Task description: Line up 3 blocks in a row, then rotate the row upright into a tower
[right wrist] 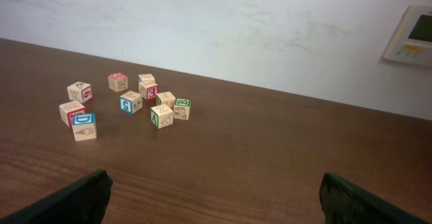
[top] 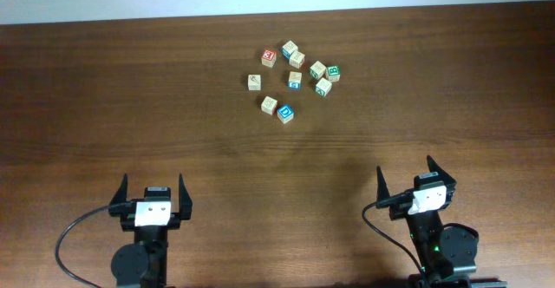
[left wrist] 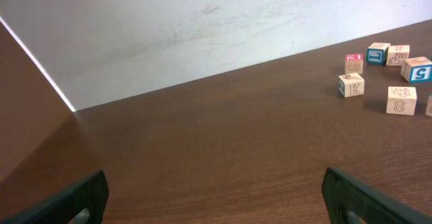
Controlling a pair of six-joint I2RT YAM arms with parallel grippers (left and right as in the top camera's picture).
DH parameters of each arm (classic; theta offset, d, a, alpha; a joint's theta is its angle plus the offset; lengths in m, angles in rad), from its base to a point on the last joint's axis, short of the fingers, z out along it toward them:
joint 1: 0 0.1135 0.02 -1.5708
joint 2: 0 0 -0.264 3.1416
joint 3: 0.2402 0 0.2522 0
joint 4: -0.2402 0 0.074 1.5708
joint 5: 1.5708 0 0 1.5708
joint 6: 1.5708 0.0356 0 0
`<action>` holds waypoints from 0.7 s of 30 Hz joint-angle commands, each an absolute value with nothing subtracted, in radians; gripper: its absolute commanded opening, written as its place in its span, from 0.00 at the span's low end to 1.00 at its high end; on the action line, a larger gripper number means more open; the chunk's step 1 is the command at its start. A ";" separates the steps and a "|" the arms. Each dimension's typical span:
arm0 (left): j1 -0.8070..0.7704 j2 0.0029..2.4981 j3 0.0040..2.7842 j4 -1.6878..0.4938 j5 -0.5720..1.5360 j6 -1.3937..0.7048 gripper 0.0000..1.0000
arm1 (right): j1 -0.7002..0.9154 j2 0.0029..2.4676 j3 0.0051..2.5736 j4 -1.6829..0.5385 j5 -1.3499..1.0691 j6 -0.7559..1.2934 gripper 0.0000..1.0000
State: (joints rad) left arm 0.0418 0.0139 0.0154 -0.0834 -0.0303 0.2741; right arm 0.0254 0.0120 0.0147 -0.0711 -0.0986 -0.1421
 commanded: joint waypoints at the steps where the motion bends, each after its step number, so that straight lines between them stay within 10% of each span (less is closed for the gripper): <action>1: 0.042 0.005 0.009 -0.082 -0.022 0.293 0.99 | 0.019 0.004 0.006 -0.071 -0.101 -0.142 0.98; 21: 0.042 0.005 0.009 -0.054 0.084 0.292 0.99 | 0.019 0.004 0.009 -0.064 -0.097 -0.142 0.98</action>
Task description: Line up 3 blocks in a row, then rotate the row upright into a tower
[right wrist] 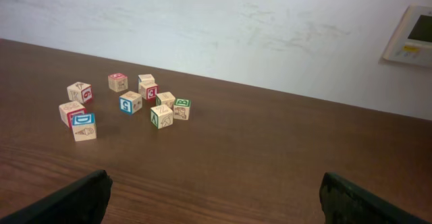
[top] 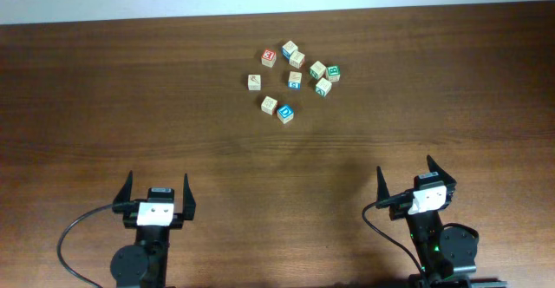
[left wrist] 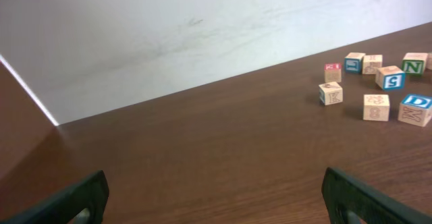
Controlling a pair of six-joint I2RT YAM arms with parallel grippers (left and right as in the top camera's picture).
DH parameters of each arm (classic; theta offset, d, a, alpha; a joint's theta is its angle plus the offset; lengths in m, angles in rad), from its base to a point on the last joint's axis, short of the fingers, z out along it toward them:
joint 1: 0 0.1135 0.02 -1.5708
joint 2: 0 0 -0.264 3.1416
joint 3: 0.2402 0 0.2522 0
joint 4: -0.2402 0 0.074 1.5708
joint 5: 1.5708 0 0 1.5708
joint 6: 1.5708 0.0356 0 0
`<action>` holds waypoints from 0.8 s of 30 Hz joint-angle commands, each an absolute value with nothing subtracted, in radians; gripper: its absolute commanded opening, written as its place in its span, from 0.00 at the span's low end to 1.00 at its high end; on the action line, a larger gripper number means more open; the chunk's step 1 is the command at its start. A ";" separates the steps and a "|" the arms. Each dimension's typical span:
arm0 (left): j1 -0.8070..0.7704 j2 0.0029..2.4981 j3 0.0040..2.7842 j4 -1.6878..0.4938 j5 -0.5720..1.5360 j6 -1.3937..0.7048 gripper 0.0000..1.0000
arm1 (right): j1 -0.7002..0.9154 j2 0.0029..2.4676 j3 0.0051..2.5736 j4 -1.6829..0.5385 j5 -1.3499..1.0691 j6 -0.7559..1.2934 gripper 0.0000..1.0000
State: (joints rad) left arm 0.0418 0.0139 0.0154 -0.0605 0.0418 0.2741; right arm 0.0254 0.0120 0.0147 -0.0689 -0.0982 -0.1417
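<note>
Several small wooden letter blocks (top: 295, 73) lie in a loose cluster on the far middle of the table, among them a red-edged one (top: 268, 57), a blue D block (top: 285, 114) and a green one (top: 333, 74). The same cluster (left wrist: 378, 92) shows at the right of the left wrist view and at the left of the right wrist view (right wrist: 131, 102). My left gripper (top: 157, 194) stands open at the near left, far from the blocks. My right gripper (top: 415, 181) stands open at the near right, nothing between its fingers.
The brown wooden table (top: 130, 106) meets a white wall (right wrist: 236, 21) at the far edge. A beige wall panel (right wrist: 413, 35) hangs at the right in the right wrist view.
My left gripper has turned slightly to the right, so the blocks sit further into its wrist view. The right arm and the blocks have not moved.
</note>
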 commanded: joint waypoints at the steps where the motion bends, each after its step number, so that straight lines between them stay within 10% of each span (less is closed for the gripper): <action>1: 0.042 0.005 0.009 -0.054 0.103 0.292 0.99 | 0.019 0.004 0.012 -0.065 -0.097 -0.142 0.98; 24: 0.042 0.213 0.198 -0.053 0.249 0.293 0.99 | 0.019 0.119 0.220 -0.065 -0.122 -0.142 0.98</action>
State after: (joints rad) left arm 0.0418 0.1467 0.1249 -0.0597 0.2222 0.2779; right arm 0.0254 0.0715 0.1638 -0.0677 -0.0986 -0.1421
